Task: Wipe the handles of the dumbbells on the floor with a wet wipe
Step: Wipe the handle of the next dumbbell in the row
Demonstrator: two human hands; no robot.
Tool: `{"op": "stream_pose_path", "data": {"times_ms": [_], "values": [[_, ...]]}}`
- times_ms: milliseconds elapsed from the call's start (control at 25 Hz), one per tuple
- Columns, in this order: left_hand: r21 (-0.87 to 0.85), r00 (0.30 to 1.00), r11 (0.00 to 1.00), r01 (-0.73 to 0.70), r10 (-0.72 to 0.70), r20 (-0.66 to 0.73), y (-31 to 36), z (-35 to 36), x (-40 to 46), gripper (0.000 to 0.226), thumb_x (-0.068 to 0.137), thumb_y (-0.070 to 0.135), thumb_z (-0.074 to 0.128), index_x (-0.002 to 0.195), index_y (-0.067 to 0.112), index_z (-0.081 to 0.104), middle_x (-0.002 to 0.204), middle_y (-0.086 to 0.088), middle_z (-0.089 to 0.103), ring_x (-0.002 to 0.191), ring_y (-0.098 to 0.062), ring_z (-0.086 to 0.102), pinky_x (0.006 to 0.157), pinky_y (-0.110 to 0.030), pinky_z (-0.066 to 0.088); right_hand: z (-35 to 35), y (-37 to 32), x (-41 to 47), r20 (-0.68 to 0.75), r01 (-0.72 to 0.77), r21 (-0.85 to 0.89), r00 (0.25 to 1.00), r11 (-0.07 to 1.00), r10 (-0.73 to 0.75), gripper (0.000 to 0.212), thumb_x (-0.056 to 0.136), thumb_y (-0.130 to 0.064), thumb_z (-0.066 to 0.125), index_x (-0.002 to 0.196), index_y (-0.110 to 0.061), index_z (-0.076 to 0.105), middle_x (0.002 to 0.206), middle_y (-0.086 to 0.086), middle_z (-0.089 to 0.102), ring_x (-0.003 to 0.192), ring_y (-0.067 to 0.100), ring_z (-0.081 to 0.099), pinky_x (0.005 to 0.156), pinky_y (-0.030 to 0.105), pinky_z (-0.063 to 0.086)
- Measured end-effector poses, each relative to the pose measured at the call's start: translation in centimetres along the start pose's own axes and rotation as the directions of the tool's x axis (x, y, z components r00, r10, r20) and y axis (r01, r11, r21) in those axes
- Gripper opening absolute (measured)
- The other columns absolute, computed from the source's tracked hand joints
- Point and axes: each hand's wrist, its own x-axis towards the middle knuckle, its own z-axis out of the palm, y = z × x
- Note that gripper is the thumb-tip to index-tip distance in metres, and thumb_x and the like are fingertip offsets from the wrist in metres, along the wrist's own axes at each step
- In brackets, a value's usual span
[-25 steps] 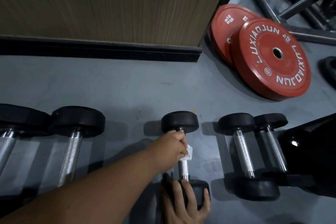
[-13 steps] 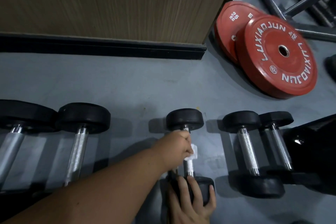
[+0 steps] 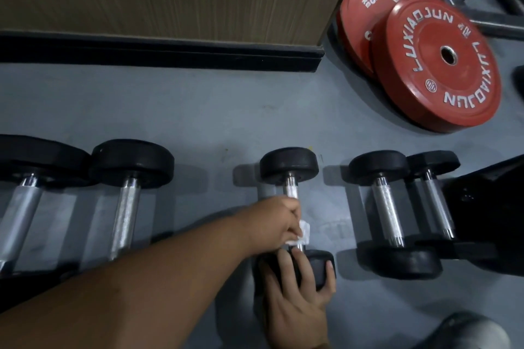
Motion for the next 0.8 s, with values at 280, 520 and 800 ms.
{"op": "stream_pose_path", "data": {"times_ms": [280,520,800], "values": [[-0.036,0.961,0.993,0.114,-0.120,-0.251,-0.2,-0.1,1.3,0.008,0.081,0.010,0.076,0.088,0.010,0.080,0.095,-0.001,0.061,0.087,-0.011,0.057,0.081,-0.018,0.042,-1.2,0.2,-1.0,0.142,0.041,0.113,0.988,0.993,-0.057,0.042,0.067,-0.034,0.069,0.109,-0.029,0.073,0.140,0.003,0.058,0.137,0.027,0.041,0.109,0.072,0.017],[-0.015,0.997,1.000,0.014,-0.015,-0.080,0.0,1.1,-1.0,0.011,0.083,0.020,0.075,0.089,0.012,0.079,0.094,0.003,0.061,0.085,-0.005,0.055,0.080,-0.017,0.044,-1.5,0.3,-1.1,0.214,0.018,0.098,0.976,0.995,-0.039,0.048,0.067,-0.034,0.070,0.115,-0.031,0.071,0.144,0.001,0.053,0.139,0.026,0.038,0.109,0.072,0.017],[-0.029,0.992,0.996,0.088,-0.091,-0.092,0.4,1.2,-0.4,0.009,0.082,0.019,0.076,0.090,0.015,0.079,0.092,0.011,0.056,0.084,-0.006,0.057,0.080,-0.026,0.050,-3.6,3.4,1.0,0.199,0.090,0.318,0.967,0.944,-0.159,0.038,0.081,-0.030,0.070,0.118,-0.024,0.068,0.134,-0.002,0.058,0.124,0.025,0.055,0.104,0.053,0.034]]}}
